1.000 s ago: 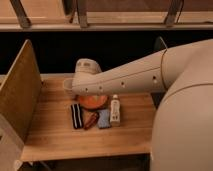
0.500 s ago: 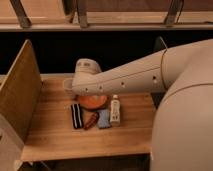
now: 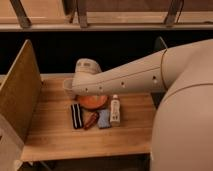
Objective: Drag the ceramic bowl in a circle
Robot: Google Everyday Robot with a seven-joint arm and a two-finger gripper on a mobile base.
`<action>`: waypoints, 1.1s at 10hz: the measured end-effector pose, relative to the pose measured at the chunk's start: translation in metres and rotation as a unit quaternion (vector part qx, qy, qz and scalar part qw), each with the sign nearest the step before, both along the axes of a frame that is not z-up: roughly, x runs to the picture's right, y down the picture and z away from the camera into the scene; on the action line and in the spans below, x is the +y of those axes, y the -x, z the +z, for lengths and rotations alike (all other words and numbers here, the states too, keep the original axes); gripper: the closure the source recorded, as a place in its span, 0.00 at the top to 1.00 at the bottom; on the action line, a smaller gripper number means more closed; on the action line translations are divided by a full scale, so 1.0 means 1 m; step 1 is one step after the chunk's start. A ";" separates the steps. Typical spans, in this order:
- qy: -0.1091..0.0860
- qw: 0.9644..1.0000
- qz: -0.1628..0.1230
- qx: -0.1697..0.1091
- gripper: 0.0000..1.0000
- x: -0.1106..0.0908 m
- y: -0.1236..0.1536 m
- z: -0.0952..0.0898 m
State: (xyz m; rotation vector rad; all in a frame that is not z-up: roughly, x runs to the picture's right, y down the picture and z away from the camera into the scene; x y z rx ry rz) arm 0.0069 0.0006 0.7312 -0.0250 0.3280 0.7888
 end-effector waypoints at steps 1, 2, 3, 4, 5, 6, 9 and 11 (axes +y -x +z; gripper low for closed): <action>0.000 1.000 0.000 0.000 0.80 0.000 0.000 0.000; 0.000 1.000 -0.001 -0.001 0.80 0.000 0.000 0.000; 0.000 1.000 -0.004 -0.005 0.80 -0.001 0.003 0.001; -0.001 1.000 -0.010 -0.018 0.80 -0.005 0.009 0.003; -0.005 0.999 -0.019 -0.035 0.80 -0.010 0.016 0.007; -0.014 0.998 -0.030 -0.059 0.80 -0.018 0.021 0.012; -0.041 0.992 -0.052 -0.106 0.80 -0.028 0.020 0.004; -0.067 0.986 -0.061 -0.140 0.80 -0.031 0.022 -0.017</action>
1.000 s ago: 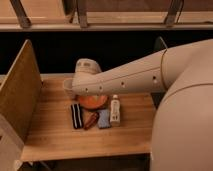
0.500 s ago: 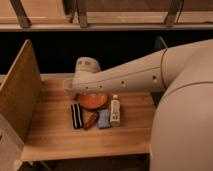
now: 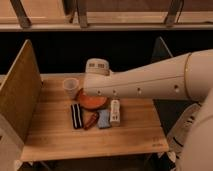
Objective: Drag the ceramic bowl in a circle
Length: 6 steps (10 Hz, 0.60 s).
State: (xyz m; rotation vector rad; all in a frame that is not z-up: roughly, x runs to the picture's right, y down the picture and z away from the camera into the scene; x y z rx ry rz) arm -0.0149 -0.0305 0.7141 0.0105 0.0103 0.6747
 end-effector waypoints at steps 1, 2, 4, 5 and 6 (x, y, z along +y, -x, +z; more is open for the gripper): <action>-0.010 1.000 0.009 -0.008 0.80 -0.001 -0.008 -0.009; -0.014 1.000 0.012 -0.013 0.80 -0.002 -0.010 -0.013; -0.013 1.000 0.009 -0.017 0.80 -0.001 -0.005 -0.013; -0.013 1.000 0.010 -0.017 0.80 -0.001 -0.005 -0.013; -0.012 1.000 0.012 -0.021 0.80 0.000 -0.005 -0.012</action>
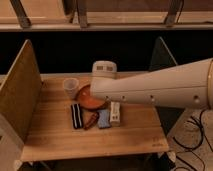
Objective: Drag the ceramic bowl in a circle
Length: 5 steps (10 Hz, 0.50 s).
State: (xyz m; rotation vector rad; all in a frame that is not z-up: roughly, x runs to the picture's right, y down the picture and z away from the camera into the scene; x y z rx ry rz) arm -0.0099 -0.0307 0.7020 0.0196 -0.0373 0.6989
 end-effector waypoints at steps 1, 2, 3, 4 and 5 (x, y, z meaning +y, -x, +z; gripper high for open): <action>0.002 1.000 0.001 -0.008 0.80 0.000 0.000 0.002; 0.003 1.000 0.003 -0.027 0.80 -0.001 0.001 0.005; 0.002 0.999 0.004 -0.054 0.80 -0.005 0.004 0.009; -0.003 0.996 0.002 -0.092 0.80 -0.012 0.008 0.014; -0.013 0.992 0.001 -0.125 0.80 -0.021 0.012 0.017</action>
